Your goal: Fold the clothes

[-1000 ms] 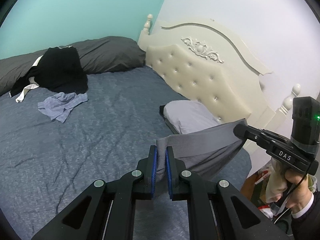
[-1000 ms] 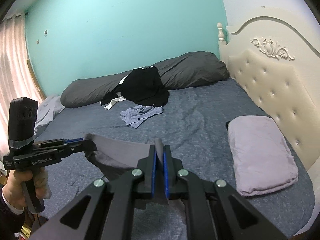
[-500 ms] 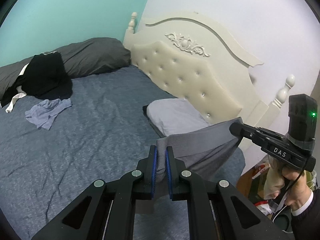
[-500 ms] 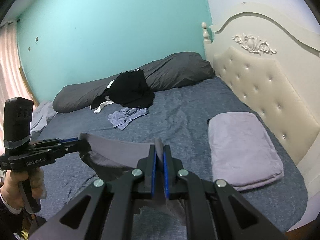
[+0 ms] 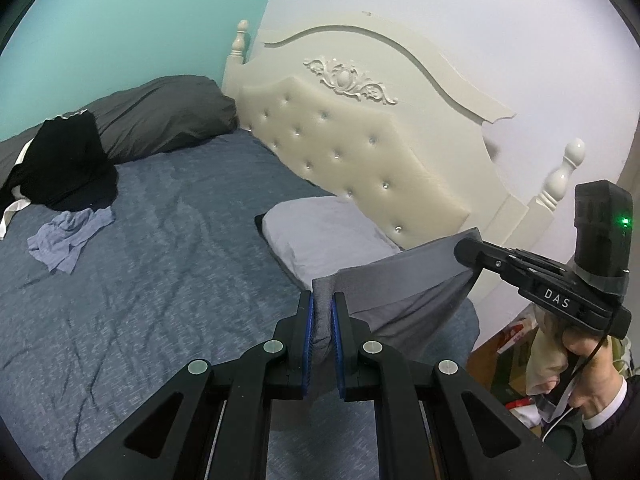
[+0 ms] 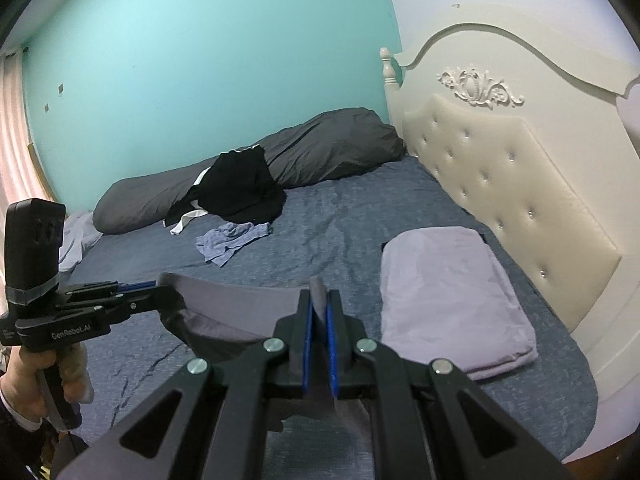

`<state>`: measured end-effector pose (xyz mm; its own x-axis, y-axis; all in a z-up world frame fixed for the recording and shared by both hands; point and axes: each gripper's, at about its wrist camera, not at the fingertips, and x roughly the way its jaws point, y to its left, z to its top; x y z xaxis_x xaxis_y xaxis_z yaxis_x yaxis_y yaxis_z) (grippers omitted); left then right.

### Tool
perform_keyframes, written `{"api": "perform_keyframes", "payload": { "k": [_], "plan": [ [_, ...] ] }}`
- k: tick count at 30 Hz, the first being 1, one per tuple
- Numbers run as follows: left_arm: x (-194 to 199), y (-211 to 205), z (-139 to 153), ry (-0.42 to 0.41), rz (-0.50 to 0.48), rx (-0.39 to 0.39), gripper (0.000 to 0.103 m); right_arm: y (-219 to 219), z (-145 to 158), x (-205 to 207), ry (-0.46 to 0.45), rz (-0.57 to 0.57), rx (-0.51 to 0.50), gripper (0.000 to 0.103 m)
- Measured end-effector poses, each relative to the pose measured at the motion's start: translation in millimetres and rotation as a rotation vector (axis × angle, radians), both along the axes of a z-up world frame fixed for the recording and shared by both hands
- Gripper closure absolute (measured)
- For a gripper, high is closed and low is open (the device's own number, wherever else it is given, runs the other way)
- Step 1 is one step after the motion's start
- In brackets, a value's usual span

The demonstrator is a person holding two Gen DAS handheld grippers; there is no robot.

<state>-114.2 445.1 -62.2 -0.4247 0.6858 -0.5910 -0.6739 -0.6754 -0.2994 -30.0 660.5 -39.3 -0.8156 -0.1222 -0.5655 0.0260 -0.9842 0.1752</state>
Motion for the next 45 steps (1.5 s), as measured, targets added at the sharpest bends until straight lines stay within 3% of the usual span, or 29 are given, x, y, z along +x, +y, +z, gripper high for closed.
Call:
{"api": "perform_keyframes", "payload": {
  "k": [18, 45],
  "plan": [
    [-10, 62, 3, -0.005, -0.045, -0.003, 0.094, 63, 5, -8, -0.002, -0.050, -0.007, 0.097],
    [-13, 160, 33, 0.044, -0.142, -0.020, 0.094, 159, 22, -14, 0.019, -0.127, -0.001, 0.097]
  ]
}}
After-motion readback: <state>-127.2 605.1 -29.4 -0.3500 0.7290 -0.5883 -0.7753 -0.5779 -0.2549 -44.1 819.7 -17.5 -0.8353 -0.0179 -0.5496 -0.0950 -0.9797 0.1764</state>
